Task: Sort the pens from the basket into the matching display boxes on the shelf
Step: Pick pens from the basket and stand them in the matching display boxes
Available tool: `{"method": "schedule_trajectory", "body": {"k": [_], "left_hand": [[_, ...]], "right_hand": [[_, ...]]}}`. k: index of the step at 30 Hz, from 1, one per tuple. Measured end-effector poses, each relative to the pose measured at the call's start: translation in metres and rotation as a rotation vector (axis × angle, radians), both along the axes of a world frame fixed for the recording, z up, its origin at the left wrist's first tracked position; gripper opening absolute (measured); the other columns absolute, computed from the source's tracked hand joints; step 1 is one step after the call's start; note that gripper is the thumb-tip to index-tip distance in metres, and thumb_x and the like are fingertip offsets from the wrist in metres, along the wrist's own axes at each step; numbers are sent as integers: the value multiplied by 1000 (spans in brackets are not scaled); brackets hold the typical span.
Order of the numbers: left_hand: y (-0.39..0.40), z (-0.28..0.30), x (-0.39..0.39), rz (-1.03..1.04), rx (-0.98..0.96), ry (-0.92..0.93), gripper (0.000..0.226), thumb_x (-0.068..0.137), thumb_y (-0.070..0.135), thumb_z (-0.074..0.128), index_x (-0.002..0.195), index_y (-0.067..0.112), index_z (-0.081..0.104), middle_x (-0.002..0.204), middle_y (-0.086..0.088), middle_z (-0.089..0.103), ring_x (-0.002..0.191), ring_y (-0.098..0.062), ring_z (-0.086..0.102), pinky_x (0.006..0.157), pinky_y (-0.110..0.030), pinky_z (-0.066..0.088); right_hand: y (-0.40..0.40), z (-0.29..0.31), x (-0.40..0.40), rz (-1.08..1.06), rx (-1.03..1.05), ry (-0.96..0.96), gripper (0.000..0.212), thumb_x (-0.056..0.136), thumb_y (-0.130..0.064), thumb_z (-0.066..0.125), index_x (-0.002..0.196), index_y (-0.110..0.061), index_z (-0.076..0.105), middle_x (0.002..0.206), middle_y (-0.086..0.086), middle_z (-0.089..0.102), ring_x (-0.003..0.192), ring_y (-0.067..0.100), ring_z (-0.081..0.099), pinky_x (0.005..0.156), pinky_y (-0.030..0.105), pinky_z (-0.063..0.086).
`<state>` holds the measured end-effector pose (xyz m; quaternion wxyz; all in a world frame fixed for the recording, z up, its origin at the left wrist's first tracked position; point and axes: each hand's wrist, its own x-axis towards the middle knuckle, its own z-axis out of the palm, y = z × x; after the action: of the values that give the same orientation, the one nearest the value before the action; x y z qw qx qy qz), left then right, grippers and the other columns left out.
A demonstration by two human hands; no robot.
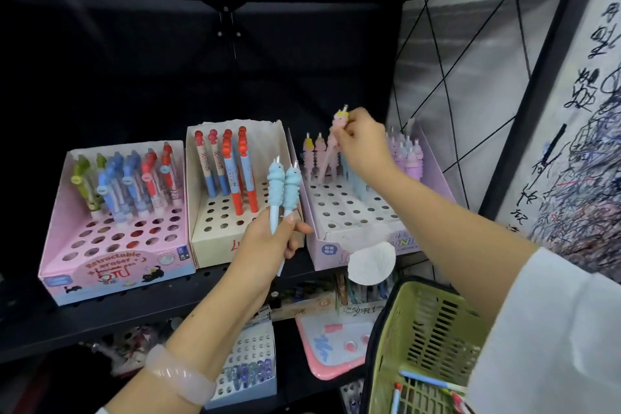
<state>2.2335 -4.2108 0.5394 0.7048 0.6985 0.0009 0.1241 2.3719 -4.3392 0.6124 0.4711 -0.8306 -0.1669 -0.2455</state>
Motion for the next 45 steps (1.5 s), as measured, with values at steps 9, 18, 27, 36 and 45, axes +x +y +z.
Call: {"method": "schedule_trajectory", "body": {"k": [9,18,27,36,45], "left_hand": [[13,-6,0,-49,-64,-12,21,99,18,41,105,34,53,67,5,64,44,-6,37,41,-16,31],[14,-10,1,-55,-43,-43,17,99,17,40,104,31,49,68,7,65,47,-5,38,43,-15,33],[16,-7,1,-1,-27,-39,18,99,15,38,107,24,51,70,9,67,51,-5,43,48,-18,37],[-16,6,-2,-78,-86,-23,14,99,18,40,96,18,54,73,1,67,52,-10,57,46,-21,47],[-17,6,-1,-40,8,29,18,97,21,45,80,18,49,55,3,42,38,-5,29,35,-17,25]], "right_hand": [[22,-7,18,3,-229,9,19,94,-21,52,97,-2,53,61,-3,45,61,19,52,53,27,38],[35,-25,18,14,-409,207,22,97,-26,46,98,-6,55,75,3,44,81,22,50,60,27,36],[28,-20,-31,154,-7,148,27,96,-32,48,103,-9,62,86,0,65,80,15,62,67,22,49],[-11,-10,-66,443,215,286,14,95,-25,50,88,-20,61,74,-6,68,63,0,65,60,13,52],[-74,-2,-19,-96,60,21,17,93,-26,55,92,-11,50,73,11,63,62,12,62,65,28,52]]}}
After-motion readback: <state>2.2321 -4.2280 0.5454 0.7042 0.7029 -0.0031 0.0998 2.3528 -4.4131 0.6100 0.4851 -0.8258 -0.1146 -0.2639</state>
